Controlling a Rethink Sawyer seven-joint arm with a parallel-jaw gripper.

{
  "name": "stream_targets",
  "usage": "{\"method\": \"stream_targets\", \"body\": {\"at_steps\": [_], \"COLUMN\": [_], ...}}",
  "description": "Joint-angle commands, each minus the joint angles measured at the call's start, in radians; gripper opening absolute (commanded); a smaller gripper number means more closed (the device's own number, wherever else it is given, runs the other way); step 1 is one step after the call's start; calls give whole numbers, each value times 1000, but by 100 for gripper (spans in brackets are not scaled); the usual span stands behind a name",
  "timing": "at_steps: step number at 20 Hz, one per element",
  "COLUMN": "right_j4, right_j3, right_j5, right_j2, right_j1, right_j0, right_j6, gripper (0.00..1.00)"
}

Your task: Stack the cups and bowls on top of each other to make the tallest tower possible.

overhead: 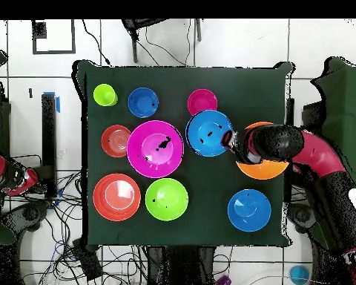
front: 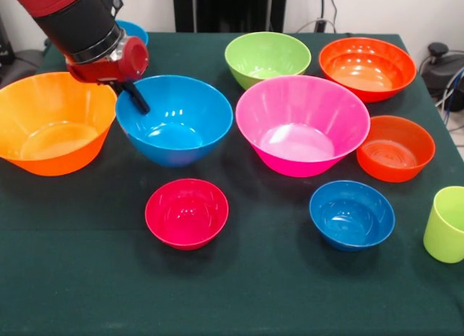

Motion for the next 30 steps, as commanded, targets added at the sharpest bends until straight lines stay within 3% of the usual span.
{"method": "stream_targets", "body": {"at_steps": [1,12,18,23,30], "right_j4": [8,23,49,41,-2], "right_j3": [35,2,5,-56,-158], "right_j5": [126,46,59,105,106], "right_j2": [42,80,110,99,66], "right_j1": [2,41,15,-10,31], "right_j0": [26,34,25,58,93], "right_j6": [-286,-221,-198,-196,-240], "gripper": [0,0,0,0,0]}}
